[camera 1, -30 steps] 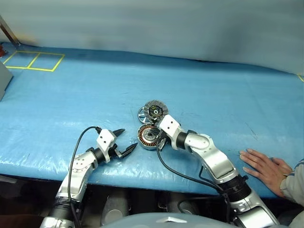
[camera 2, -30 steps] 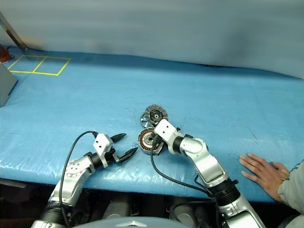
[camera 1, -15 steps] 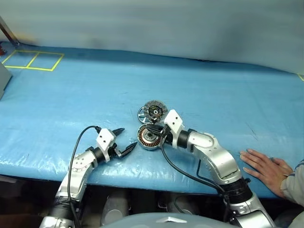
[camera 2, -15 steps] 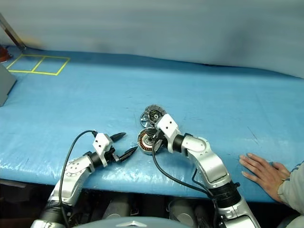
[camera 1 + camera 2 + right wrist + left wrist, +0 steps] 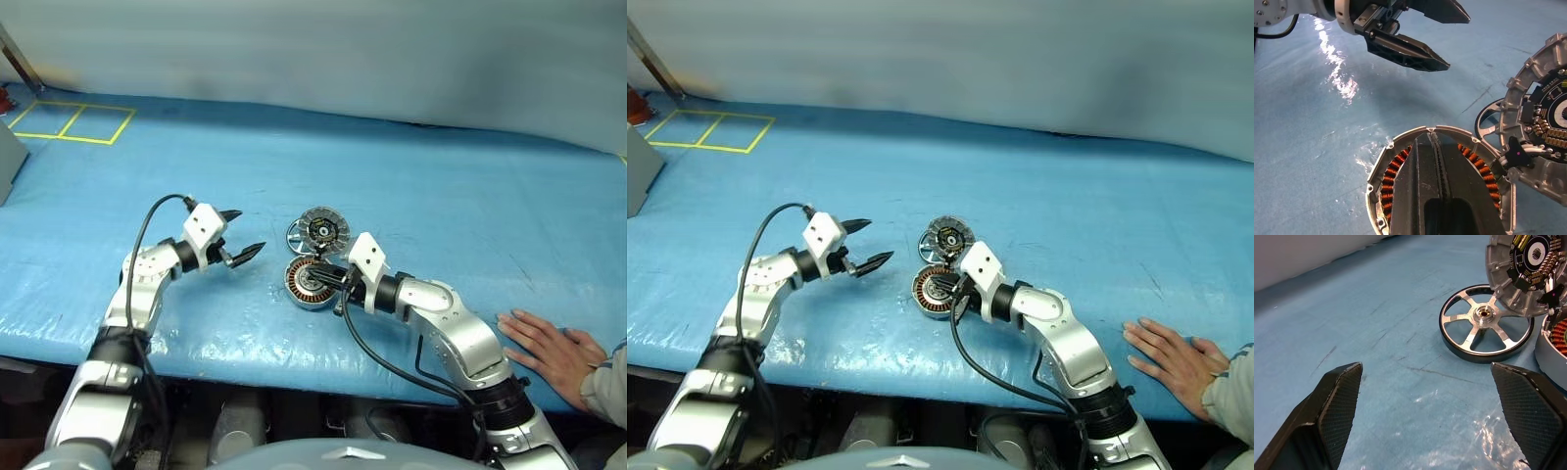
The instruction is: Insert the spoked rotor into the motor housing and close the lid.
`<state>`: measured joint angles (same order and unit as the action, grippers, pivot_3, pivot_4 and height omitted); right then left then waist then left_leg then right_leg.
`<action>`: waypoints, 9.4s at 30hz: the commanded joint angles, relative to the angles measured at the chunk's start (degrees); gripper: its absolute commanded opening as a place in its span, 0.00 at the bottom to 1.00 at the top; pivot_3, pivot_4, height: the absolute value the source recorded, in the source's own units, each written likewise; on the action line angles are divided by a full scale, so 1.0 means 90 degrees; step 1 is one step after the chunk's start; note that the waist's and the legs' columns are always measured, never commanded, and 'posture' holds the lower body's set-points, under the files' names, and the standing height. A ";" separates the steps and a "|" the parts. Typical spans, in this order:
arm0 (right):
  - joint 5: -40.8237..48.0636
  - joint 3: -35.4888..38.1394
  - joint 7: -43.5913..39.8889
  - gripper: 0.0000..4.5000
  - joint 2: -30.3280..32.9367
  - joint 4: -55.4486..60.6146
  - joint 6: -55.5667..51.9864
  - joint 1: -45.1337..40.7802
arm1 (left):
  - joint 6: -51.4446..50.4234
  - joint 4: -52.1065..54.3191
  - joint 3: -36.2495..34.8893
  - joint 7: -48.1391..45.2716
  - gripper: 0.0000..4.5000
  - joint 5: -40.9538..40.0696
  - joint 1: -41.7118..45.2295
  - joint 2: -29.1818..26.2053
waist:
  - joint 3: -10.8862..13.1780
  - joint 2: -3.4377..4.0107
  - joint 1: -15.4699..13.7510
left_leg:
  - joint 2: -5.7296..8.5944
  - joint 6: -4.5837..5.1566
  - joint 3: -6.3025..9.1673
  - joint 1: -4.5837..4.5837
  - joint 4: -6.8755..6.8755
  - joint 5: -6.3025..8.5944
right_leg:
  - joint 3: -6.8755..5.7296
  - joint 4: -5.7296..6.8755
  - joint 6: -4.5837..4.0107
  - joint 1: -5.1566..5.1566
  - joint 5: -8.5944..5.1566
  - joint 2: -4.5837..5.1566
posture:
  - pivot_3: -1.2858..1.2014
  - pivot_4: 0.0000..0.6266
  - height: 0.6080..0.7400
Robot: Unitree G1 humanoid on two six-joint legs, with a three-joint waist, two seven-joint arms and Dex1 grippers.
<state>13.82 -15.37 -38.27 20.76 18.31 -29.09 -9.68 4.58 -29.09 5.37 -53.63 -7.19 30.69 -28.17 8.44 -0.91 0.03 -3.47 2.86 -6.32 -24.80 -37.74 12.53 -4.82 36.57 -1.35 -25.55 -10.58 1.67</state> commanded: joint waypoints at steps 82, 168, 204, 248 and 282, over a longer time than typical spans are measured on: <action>-0.0882 0.1258 0.0195 0.35 0.2610 0.0446 -0.0457 0.0466 | 0.1471 -0.0036 -0.0121 -0.1990 0.86 -0.0285 -0.0961 0.0402 | 0.0012 -0.0025 0.0046 | 0.0000 0.0002 0.0012 0.0013 -0.0055 0.0001 | 0.0052 0.0065 0.0018 0.0011 -0.0014 -0.0014 | 0.52 0.24 1.00; -0.0197 0.0092 -0.0350 0.00 0.1009 0.0245 -0.0187 -0.0050 | 0.1583 0.0375 -0.0061 -0.1836 0.86 -0.0878 -0.1785 0.0615 | 0.0010 -0.0023 -0.0022 | 0.0000 0.0002 0.0008 0.0012 -0.0050 0.0002 | 0.0052 0.0053 0.0020 0.0007 -0.0013 -0.0010 | 0.52 0.24 1.00; -0.0916 -0.0720 -0.0262 0.01 0.0624 -0.0682 0.0114 -0.0173 | 0.1399 0.0637 -0.0175 -0.1641 0.86 -0.1001 -0.2019 0.0517 | 0.0003 -0.0020 0.0047 | -0.0003 0.0001 0.0008 0.0019 -0.0048 0.0002 | 0.0051 0.0052 0.0018 0.0010 -0.0014 -0.0009 | 0.52 0.24 1.00; 0.0184 -0.0080 -0.2394 0.01 0.0395 -0.1739 0.0734 -0.1948 | 0.1072 0.1254 -0.0392 -0.1390 0.86 -0.1168 -0.2707 0.0278 | 0.0006 -0.0009 0.0065 | -0.0003 0.0006 -0.0003 0.0015 -0.0025 0.0007 | 0.0053 0.0045 0.0010 0.0001 -0.0017 -0.0004 | 0.52 0.24 1.00; -0.0429 -0.0067 -0.0280 1.00 -0.0427 -0.0885 0.1313 -0.0191 | 0.1003 0.1443 -0.0316 -0.1327 0.86 -0.1247 -0.2873 0.0349 | -0.0010 -0.0001 0.0063 | -0.0005 -0.0008 0.0003 0.0017 -0.0027 0.0012 | 0.0037 0.0041 0.0003 0.0003 -0.0022 0.0004 | 0.52 0.24 1.00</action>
<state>10.34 -16.11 -41.43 17.23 9.47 -18.78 -10.96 13.78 -17.96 2.60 -65.27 -17.91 4.72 -24.98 8.35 -0.92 0.59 -3.51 2.79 -6.29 -24.64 -37.98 12.64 -4.49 36.93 -1.32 -25.53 -10.78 1.71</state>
